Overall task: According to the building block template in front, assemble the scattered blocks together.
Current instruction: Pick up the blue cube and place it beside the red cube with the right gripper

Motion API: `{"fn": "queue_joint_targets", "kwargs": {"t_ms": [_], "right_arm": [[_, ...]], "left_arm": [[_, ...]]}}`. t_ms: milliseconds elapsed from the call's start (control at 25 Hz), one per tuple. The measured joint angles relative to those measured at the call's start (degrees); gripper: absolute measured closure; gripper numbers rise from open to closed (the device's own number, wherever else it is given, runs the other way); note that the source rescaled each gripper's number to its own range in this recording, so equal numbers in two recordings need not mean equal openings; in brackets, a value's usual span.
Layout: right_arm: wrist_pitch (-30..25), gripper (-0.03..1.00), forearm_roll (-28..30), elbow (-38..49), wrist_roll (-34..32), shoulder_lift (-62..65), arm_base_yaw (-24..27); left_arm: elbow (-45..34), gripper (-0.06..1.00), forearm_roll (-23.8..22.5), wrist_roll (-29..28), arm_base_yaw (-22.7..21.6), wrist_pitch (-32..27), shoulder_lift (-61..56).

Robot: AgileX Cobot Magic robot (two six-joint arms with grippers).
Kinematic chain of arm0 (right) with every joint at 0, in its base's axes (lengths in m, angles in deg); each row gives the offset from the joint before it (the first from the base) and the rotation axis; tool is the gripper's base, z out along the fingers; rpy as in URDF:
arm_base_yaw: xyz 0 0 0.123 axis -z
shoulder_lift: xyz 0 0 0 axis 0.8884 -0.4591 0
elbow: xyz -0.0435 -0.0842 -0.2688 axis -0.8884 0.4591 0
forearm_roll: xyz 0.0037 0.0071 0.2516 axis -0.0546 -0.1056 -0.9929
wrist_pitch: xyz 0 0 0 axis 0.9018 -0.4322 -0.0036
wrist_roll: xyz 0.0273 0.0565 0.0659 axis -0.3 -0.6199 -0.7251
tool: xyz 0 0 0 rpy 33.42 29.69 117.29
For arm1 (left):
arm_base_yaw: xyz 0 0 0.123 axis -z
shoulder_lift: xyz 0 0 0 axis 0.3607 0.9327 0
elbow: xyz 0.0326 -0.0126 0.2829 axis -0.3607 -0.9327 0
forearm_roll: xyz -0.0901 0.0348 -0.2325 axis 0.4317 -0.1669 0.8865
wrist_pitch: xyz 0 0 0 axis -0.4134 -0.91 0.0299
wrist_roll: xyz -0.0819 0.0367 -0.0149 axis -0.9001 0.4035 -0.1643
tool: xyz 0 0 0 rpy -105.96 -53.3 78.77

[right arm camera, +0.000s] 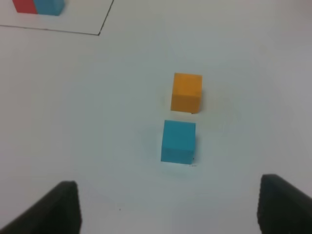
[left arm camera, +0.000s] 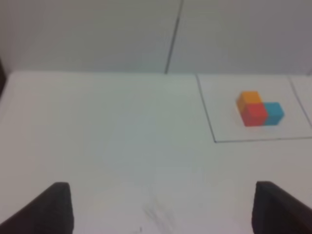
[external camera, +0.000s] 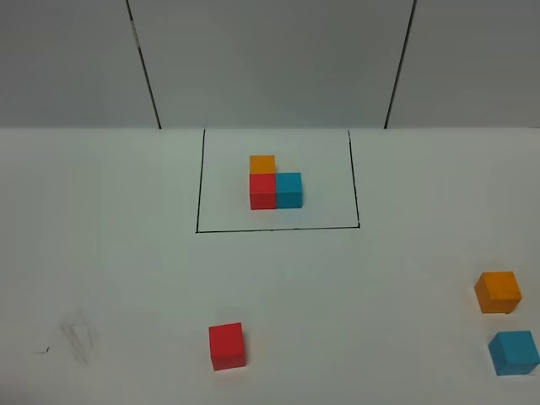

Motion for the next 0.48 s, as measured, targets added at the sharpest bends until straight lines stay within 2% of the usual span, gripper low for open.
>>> {"fn": "queue_joint_targets", "kwargs": {"t_ms": [120, 320, 480], "right_arm": [[0.0, 0.43, 0.0, 0.0, 0.0, 0.0, 0.0], [0.0, 0.43, 0.0, 0.0, 0.0, 0.0, 0.0], [0.0, 0.43, 0.0, 0.0, 0.0, 0.0, 0.0]], "left_arm": [[-8.7, -0.04, 7.2, 5.4, 0.0, 1.1, -9.2], [-21.1, -0.04, 21.0, 16.8, 0.0, 8.4, -20.7], [-24.9, -0.05, 24.7, 19.1, 0.0, 8.3, -22.6]]}}
